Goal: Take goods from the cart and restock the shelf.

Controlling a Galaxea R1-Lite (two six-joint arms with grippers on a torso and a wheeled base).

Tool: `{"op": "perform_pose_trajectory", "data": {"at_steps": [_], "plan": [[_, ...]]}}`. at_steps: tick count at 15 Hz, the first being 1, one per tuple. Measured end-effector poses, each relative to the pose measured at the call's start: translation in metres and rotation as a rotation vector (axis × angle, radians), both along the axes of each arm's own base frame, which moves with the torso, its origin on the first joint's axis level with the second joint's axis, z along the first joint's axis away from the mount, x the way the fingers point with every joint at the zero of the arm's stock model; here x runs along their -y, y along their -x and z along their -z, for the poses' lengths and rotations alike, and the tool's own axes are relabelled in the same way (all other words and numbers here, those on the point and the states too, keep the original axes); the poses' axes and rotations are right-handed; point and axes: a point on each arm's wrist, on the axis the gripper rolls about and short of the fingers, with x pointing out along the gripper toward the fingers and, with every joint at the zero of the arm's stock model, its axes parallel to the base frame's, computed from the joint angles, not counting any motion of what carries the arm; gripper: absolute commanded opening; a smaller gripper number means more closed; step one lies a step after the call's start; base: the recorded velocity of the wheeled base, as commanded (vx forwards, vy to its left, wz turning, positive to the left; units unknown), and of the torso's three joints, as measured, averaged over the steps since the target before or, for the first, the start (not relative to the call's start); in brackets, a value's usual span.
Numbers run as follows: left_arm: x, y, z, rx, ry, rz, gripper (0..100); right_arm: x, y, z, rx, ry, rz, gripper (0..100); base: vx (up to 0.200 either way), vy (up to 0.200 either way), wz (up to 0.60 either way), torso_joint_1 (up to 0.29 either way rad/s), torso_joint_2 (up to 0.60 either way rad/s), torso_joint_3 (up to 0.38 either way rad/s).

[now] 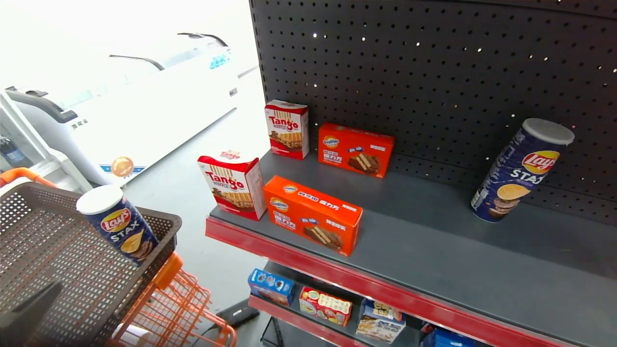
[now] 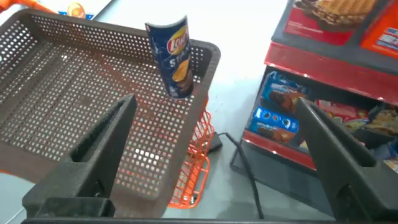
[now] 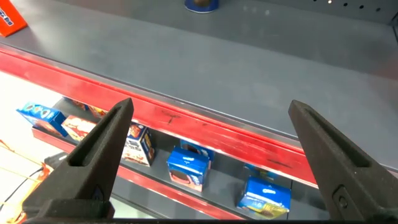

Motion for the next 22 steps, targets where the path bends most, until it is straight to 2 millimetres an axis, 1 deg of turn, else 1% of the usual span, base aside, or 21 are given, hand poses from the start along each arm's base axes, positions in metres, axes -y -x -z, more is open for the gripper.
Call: {"op": "perform_pose_trajectory", "data": {"at_steps": [2, 5, 7, 9, 11, 14, 22], "plan": [[-0.013, -0.032, 0.003, -0.054, -0.052, -0.019, 100, 0.000, 0.000, 0.000, 0.000, 0.000, 0.000, 100, 0.000, 0.000, 0.00, 0.000, 0.00, 0.000], [-0.035, -0.075, 0.017, -0.146, -0.103, -0.053, 100, 0.000, 0.000, 0.000, 0.000, 0.000, 0.000, 100, 0.000, 0.000, 0.00, 0.000, 0.00, 0.000], [-0.047, -0.103, 0.025, -0.127, -0.123, -0.070, 100, 0.000, 0.000, 0.000, 0.000, 0.000, 0.000, 100, 0.000, 0.000, 0.00, 0.000, 0.00, 0.000], [-0.056, -0.125, 0.033, -0.095, -0.133, -0.077, 100, 0.000, 0.000, 0.000, 0.000, 0.000, 0.000, 100, 0.000, 0.000, 0.00, 0.000, 0.00, 0.000], [-0.063, -0.144, 0.046, -0.084, -0.141, -0.080, 100, 0.000, 0.000, 0.000, 0.000, 0.000, 0.000, 100, 0.000, 0.000, 0.00, 0.000, 0.00, 0.000], [-0.071, -0.164, 0.064, -0.082, -0.140, -0.084, 100, 0.000, 0.000, 0.000, 0.000, 0.000, 0.000, 100, 0.000, 0.000, 0.00, 0.000, 0.00, 0.000], [-0.088, -0.222, 0.100, -0.053, -0.078, -0.082, 100, 0.000, 0.000, 0.000, 0.000, 0.000, 0.000, 100, 0.000, 0.000, 0.00, 0.000, 0.00, 0.000]]}}
